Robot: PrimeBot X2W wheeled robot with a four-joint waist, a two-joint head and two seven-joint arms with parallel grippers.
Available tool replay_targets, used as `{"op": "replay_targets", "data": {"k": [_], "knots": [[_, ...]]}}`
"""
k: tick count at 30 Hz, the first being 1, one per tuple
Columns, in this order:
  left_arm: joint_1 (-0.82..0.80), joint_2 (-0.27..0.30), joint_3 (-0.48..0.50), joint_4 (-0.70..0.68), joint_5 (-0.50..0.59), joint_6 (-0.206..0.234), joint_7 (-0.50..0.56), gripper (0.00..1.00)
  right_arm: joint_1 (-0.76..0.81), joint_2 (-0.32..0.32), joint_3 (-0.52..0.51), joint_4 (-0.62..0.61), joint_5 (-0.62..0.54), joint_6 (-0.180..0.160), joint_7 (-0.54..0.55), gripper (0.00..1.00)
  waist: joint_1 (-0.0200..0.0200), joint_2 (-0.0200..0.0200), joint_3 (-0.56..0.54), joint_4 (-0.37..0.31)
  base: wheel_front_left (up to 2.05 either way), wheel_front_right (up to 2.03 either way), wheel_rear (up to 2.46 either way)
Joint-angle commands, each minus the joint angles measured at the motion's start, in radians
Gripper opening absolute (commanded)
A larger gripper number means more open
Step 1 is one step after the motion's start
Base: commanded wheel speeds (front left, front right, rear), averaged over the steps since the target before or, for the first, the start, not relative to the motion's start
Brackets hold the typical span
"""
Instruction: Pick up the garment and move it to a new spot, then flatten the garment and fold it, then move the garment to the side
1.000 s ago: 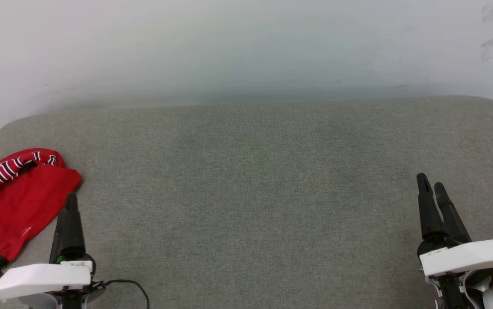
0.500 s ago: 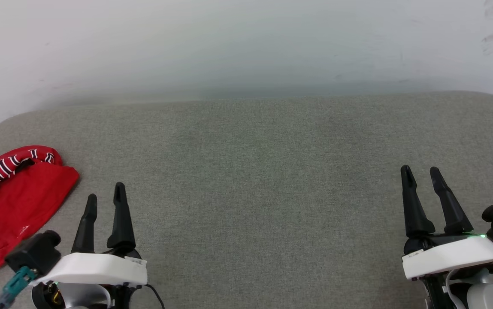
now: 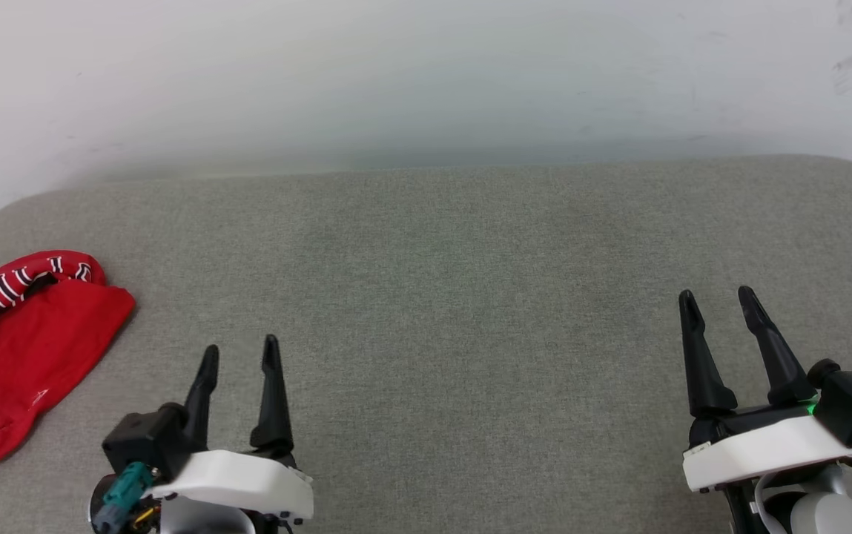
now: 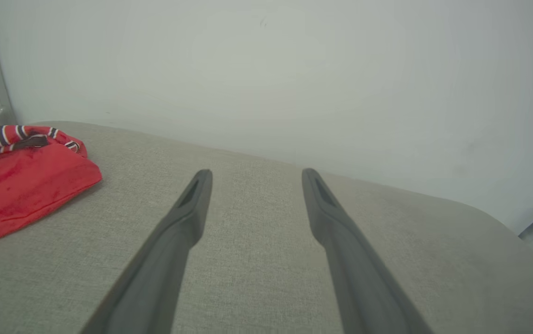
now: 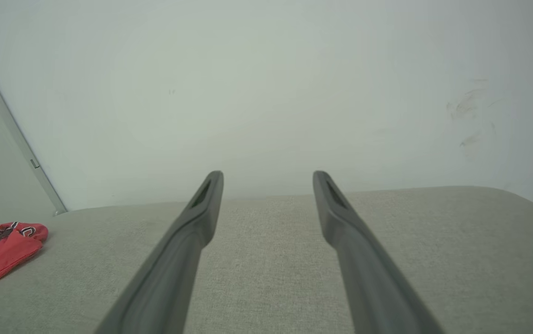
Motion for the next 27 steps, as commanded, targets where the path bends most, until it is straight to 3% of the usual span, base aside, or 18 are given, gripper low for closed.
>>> {"op": "replay_targets", "data": {"k": [1, 18, 22, 27], "knots": [[-0.019, 0.013, -0.019, -0.010, 0.015, -0.005, -0.012, 1.00, 0.003, 0.000, -0.002, -0.006, -0.033, 0.000, -0.012, 1.00, 0.0000, 0.0000, 0.001, 0.000, 0.00, 0.00, 0.00], [-0.003, 0.026, -0.065, 0.018, 0.171, -0.047, -0.052, 1.00, 0.005, 0.000, 0.006, -0.002, -0.183, 0.000, -0.054, 1.00, 0.0000, 0.0000, 0.013, -0.008, 0.00, 0.00, 0.00], [0.003, 0.004, -0.051, 0.010, 0.166, -0.054, -0.058, 1.00, 0.006, 0.000, 0.012, -0.008, -0.184, 0.000, -0.060, 1.00, 0.0000, 0.0000, 0.014, -0.009, 0.00, 0.00, 0.00], [0.023, -0.025, -0.003, 0.002, 0.186, -0.103, -0.070, 1.00, 0.013, 0.000, -0.011, -0.004, -0.134, 0.000, -0.070, 1.00, 0.0000, 0.0000, 0.016, -0.011, 0.00, 0.00, 0.00]]}}
